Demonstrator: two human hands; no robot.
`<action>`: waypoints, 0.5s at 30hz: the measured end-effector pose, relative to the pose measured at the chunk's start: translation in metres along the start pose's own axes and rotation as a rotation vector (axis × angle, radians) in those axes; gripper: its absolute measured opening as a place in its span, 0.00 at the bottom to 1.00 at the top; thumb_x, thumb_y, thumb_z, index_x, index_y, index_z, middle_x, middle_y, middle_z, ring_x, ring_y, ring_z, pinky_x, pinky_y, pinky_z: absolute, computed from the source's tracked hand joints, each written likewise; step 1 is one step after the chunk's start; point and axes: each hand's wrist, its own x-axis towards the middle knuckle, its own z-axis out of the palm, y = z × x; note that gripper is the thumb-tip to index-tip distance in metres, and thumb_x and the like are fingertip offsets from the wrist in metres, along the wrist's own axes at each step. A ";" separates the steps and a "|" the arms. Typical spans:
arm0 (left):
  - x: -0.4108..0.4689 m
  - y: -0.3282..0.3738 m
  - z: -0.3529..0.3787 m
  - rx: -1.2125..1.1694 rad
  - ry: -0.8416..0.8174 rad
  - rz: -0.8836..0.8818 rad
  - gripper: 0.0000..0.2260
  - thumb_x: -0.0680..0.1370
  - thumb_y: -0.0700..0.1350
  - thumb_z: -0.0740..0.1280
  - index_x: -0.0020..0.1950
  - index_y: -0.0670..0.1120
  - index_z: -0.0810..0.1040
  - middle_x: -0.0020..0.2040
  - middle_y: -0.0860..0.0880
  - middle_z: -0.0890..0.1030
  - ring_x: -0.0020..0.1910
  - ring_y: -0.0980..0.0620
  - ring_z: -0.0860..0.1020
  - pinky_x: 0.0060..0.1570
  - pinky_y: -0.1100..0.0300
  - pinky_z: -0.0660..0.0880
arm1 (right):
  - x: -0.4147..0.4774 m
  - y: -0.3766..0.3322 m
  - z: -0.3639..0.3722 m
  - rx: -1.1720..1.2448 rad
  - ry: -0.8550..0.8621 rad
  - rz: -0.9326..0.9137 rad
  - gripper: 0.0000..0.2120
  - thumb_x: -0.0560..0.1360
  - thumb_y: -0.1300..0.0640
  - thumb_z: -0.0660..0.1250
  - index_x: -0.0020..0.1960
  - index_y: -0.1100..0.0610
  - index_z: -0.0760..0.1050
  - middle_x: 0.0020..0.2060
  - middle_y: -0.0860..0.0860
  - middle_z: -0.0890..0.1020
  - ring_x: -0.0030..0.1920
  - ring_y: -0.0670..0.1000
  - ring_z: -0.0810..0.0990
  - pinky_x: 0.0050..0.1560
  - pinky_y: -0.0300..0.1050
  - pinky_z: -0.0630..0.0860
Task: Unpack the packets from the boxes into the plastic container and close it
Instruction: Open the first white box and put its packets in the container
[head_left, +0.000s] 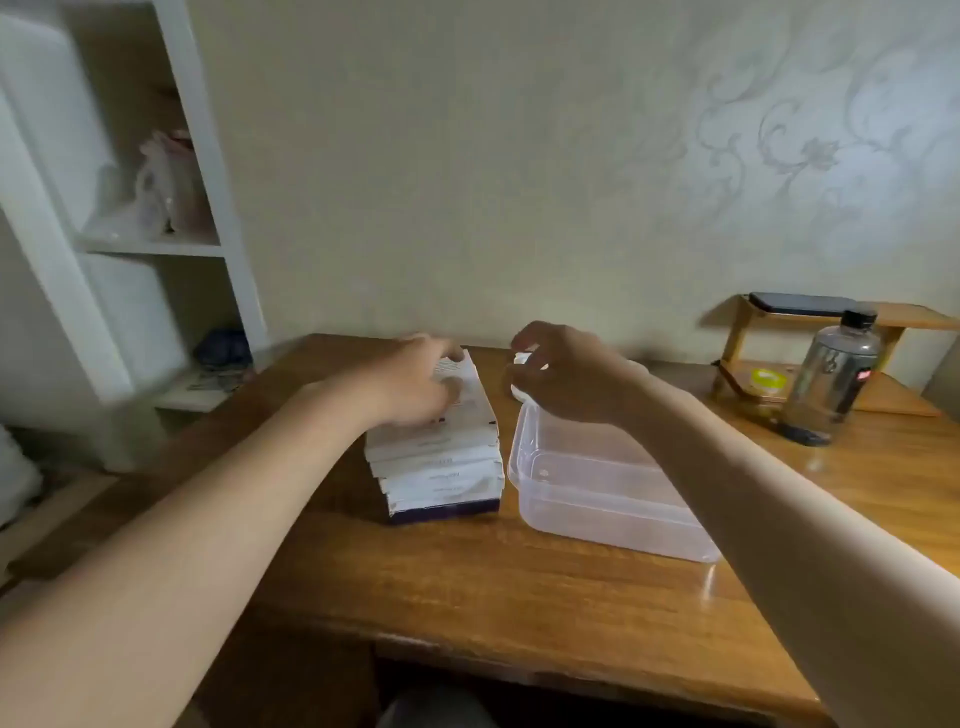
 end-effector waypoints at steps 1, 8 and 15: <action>-0.004 -0.005 0.002 0.000 -0.026 -0.016 0.21 0.83 0.51 0.63 0.77 0.53 0.69 0.78 0.49 0.66 0.76 0.46 0.66 0.70 0.51 0.66 | 0.001 -0.004 0.006 -0.009 -0.021 -0.013 0.15 0.79 0.51 0.64 0.64 0.54 0.74 0.55 0.53 0.83 0.55 0.56 0.79 0.53 0.47 0.76; -0.016 -0.022 0.022 -0.074 -0.049 -0.036 0.22 0.85 0.55 0.59 0.79 0.53 0.68 0.80 0.51 0.65 0.78 0.49 0.64 0.75 0.51 0.63 | 0.006 -0.010 0.034 0.001 -0.159 -0.087 0.27 0.80 0.47 0.64 0.77 0.51 0.63 0.69 0.53 0.75 0.65 0.54 0.75 0.54 0.40 0.67; -0.017 -0.020 0.029 -0.051 -0.038 -0.020 0.21 0.85 0.53 0.59 0.79 0.52 0.67 0.79 0.53 0.64 0.77 0.51 0.63 0.74 0.51 0.63 | 0.009 -0.005 0.053 -0.021 -0.297 -0.096 0.30 0.80 0.41 0.62 0.79 0.49 0.59 0.73 0.50 0.72 0.66 0.55 0.76 0.58 0.45 0.75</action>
